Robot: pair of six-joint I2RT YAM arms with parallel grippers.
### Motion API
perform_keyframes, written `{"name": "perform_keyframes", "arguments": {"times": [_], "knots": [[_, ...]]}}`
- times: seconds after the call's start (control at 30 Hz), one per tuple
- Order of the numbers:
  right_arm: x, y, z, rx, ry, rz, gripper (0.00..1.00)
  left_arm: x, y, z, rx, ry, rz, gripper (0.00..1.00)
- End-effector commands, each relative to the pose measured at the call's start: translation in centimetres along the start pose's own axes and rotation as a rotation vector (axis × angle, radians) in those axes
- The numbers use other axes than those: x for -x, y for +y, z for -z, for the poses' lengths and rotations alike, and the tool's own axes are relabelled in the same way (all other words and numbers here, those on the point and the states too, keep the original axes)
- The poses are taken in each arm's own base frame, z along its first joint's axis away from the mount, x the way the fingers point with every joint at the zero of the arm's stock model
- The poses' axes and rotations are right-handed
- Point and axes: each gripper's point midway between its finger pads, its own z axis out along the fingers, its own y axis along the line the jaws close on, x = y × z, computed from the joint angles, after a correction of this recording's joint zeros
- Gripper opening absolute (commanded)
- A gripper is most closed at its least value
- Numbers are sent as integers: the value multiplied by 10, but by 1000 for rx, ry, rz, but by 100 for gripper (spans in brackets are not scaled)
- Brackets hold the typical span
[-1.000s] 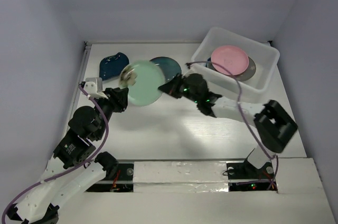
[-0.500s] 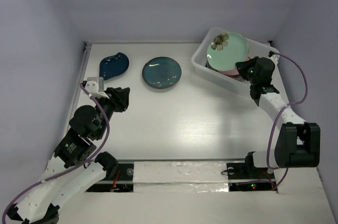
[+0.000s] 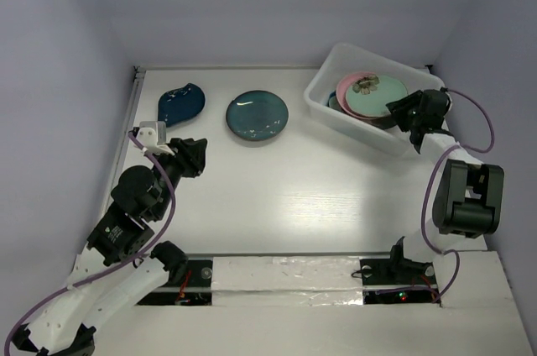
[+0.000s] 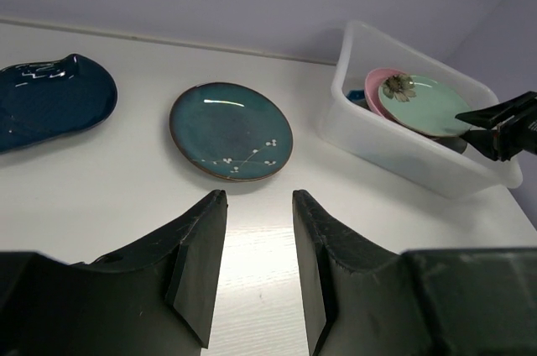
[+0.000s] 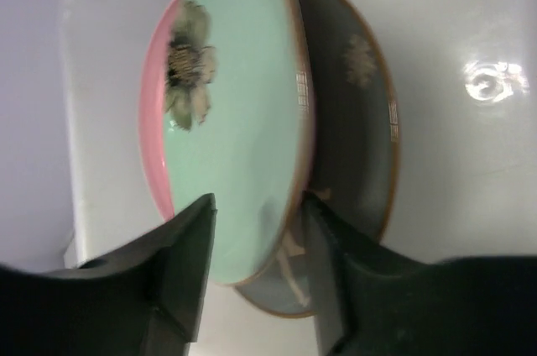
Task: Place the plates into the plastic bin on the countertop
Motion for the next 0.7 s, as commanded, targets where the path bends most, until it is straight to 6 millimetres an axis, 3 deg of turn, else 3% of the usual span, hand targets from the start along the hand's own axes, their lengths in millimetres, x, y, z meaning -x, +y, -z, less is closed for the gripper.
{"name": "perform_keyframes", "arguments": {"times": [0.0,0.03,0.17,0.2,0.3,0.37,0.4,0.47,0.5,0.53,0.57,0.67], "knots": [[40,56,15,164,-117,28,53,3,-3,-4,-12,-18,3,35],[46,59,22,163,-146,29,64,3,-3,-4,-14,-18,2,35],[57,59,42,142,-212,31,74,3,-2,-5,-11,-19,5,35],[55,51,46,122,-222,27,75,3,-3,-5,-13,-19,5,35],[59,55,67,146,-261,15,75,0,-3,-8,-8,-9,7,35],[50,47,75,145,-258,5,74,-2,-2,-11,1,2,7,34],[54,55,89,180,-285,5,72,-3,-2,-13,3,7,11,34],[39,51,100,218,-258,1,52,-7,-2,-18,12,29,13,32],[39,58,109,262,-266,4,37,-9,-3,-20,10,37,17,30],[35,72,127,337,-259,16,6,-10,-5,-22,11,48,24,26],[22,71,132,361,-234,23,0,-12,-6,-25,11,59,28,23],[-1,95,164,480,-188,89,0,-23,-12,-35,10,113,38,4]]}}
